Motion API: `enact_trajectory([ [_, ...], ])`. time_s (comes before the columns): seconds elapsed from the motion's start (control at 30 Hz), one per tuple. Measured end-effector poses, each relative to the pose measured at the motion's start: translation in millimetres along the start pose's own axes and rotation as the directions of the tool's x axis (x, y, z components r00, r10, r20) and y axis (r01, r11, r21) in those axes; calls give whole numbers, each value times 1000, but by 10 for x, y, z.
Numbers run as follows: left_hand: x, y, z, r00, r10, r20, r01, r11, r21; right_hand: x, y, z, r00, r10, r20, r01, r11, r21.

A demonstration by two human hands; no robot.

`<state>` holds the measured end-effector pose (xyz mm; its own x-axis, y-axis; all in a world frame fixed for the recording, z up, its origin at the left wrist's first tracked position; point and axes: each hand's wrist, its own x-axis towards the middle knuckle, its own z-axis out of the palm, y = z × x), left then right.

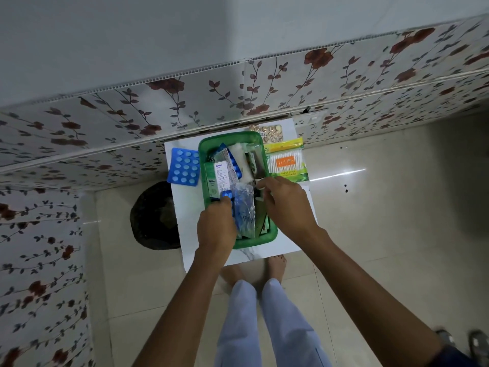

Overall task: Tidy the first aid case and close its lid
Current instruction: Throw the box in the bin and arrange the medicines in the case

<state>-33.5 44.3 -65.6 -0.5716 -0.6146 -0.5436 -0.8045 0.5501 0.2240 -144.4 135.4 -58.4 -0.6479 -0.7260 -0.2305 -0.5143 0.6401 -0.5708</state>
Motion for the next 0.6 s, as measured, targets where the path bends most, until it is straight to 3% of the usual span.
enact_trajectory([
  [0.07,38,-22,-67,999,-15,-37,15,1000,4,26,72,-43,998,32,-58,-30,999,28],
  [0.17,118,-19,-196,991,24,-135,-26,1000,-11,232,322,-115,965,196,-174,-195,981,26],
  [0.23,203,14,-279,971,79,-225,-108,987,-120,459,536,-126,922,361,-137,-358,933,49],
  [0.3,306,69,-349,956,84,-280,-173,935,-310,691,683,-89,865,501,-4,-500,864,53],
  [0.37,420,134,-388,955,35,-295,-191,833,-519,855,740,-12,823,560,95,-562,827,-5],
  [0.43,527,175,-394,942,-35,-334,-199,743,-639,935,743,53,806,582,108,-578,813,-69],
  [0.6,769,-50,-384,840,-280,-465,-177,668,-723,964,797,33,801,591,101,-598,798,75],
])
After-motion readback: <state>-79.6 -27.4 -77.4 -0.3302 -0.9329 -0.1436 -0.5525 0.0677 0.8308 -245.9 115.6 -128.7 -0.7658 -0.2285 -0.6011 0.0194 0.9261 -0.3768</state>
